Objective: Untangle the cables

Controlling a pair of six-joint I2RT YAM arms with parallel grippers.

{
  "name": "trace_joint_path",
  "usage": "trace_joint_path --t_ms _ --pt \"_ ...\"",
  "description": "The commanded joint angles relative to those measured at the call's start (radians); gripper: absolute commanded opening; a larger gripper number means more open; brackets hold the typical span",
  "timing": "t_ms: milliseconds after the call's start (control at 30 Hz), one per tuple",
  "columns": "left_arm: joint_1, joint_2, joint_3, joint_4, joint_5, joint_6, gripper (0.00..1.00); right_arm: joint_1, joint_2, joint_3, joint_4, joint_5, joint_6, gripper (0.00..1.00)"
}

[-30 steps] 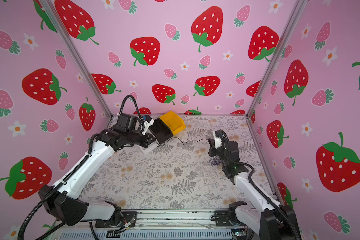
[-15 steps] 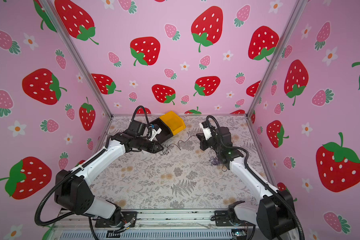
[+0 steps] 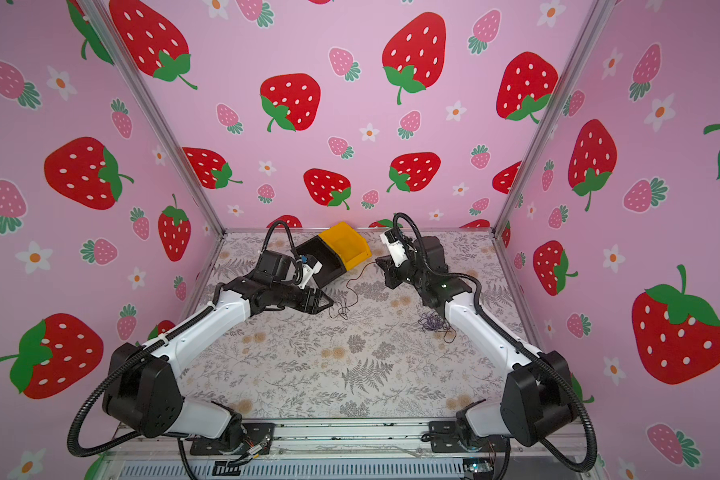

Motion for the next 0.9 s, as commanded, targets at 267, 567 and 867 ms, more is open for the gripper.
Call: trace_joint_path --t_ms 267,567,867 --pt "0.004 -0.096 -0.093 0.156 -0.092 0.038 0.99 0.064 0.132 0.146 -0.013 -0.061 0.016 0.00" --pt "-0.022 -0.165 -0.233 0.486 -0.059 0.077 0.99 0.098 0.214 0.275 -0.008 -0.086 0.025 0.00" --pt "-0.013 -0.009 -0.158 0.560 -0.162 -0.006 1.00 0.130 0.245 0.329 0.001 -0.122 0.021 0.00"
